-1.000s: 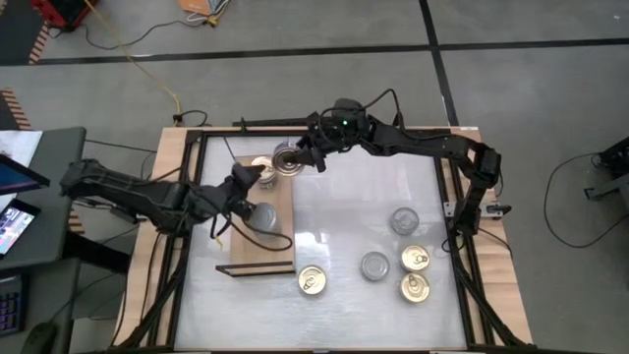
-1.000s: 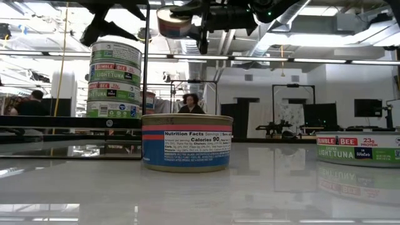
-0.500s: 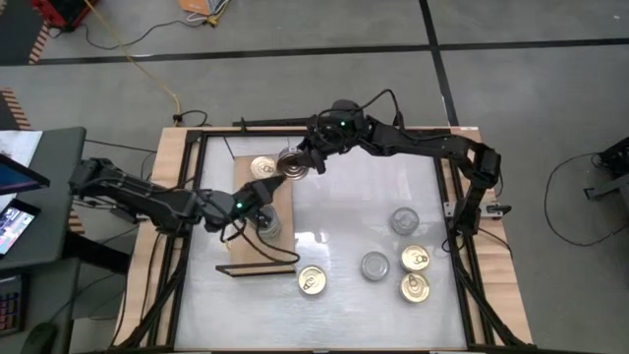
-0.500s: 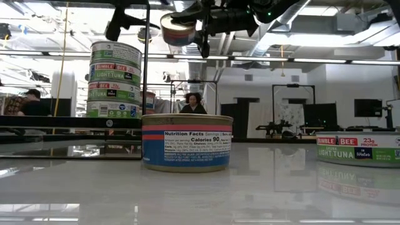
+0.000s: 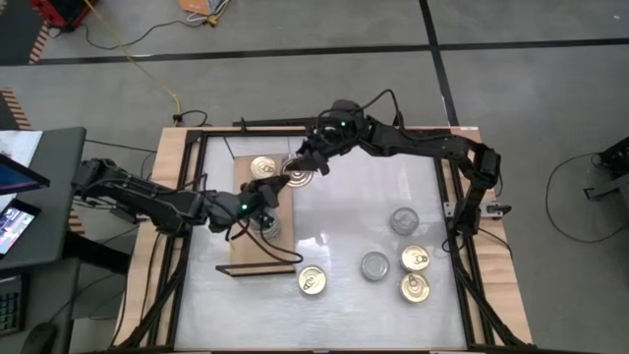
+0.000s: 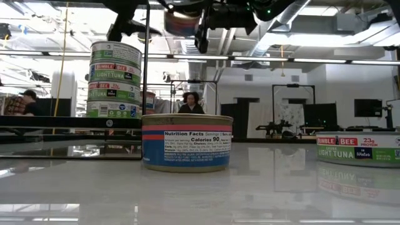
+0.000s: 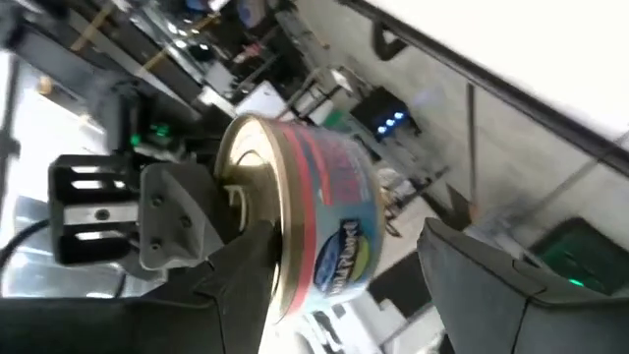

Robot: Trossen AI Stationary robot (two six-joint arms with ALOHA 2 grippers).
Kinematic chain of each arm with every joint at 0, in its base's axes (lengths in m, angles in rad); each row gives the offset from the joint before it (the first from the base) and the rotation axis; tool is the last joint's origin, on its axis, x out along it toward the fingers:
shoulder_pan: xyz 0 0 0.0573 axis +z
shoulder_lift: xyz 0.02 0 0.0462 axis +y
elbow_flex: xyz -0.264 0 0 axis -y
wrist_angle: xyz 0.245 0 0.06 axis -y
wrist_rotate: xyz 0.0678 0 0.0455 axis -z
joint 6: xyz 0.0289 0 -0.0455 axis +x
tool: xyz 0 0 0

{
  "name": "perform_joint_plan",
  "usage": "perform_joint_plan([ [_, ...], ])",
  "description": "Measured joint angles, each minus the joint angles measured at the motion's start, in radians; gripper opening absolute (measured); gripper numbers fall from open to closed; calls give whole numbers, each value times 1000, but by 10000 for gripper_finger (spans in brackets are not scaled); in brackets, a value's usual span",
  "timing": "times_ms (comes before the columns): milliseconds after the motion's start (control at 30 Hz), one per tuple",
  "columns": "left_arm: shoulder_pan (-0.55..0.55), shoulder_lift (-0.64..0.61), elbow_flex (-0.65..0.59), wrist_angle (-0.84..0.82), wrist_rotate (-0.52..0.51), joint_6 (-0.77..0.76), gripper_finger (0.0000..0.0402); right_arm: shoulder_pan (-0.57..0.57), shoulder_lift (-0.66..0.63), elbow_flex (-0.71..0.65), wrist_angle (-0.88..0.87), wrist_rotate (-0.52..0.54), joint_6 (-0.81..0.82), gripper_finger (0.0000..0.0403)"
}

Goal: Stack canned seafood by type on shelf
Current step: Stack the blue-pink tuna can on top of the other blue-pink tuna can on the shelf

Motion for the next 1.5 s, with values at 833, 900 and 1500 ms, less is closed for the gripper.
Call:
perform_joint_plan([
  [833, 5, -1, 1, 145, 152, 178, 202, 65, -1, 71, 0, -43, 2, 204],
  [900, 5, -1, 1, 143, 160, 182, 206, 71, -1, 71, -2, -42, 5, 214],
  [1500, 3, 0, 1, 149, 209, 245, 233, 92, -1, 71, -28, -76, 33, 230],
])
